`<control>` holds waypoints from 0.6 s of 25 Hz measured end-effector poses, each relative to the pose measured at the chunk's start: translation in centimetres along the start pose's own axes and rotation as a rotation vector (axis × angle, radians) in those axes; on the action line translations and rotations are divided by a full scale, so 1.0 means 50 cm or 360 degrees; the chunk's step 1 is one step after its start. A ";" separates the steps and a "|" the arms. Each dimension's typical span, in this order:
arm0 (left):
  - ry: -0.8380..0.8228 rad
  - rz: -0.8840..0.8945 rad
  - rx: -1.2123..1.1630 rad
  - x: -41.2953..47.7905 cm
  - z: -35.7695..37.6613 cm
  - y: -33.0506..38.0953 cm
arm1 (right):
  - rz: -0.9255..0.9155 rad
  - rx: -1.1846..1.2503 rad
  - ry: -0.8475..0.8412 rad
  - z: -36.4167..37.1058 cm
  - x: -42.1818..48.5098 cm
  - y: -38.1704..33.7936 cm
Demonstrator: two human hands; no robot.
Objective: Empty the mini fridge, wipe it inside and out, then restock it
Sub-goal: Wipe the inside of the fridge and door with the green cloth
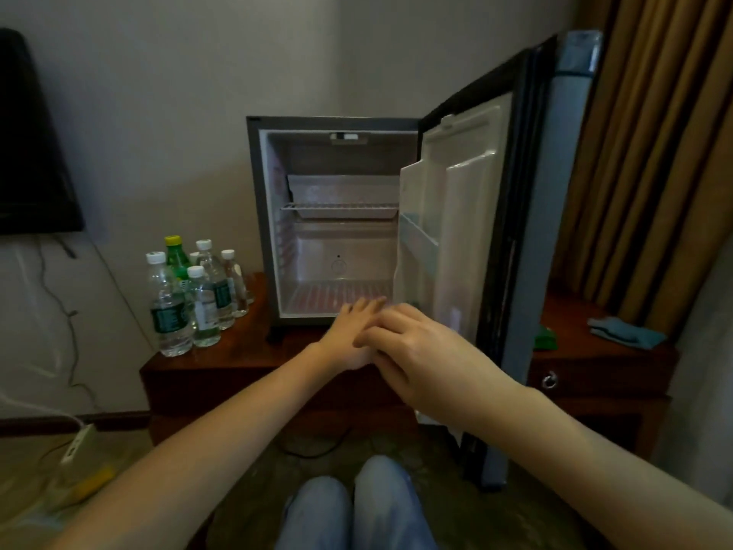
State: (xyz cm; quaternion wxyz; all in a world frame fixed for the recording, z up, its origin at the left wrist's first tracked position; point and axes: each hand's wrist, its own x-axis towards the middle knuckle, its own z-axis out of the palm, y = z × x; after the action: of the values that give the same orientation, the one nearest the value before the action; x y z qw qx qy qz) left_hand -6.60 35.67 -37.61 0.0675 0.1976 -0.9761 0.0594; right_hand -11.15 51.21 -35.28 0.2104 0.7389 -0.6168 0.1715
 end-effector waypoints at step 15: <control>0.0853 -0.0392 -0.0058 -0.177 -0.061 -0.107 | -0.0010 -0.0177 0.0466 0.094 0.053 0.032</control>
State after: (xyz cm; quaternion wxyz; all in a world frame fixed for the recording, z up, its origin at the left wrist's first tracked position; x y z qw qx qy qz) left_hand 3.90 34.55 -35.52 0.3332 0.2906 -0.8931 0.0832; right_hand -12.26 46.32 -37.77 0.3393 0.6950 -0.5858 0.2422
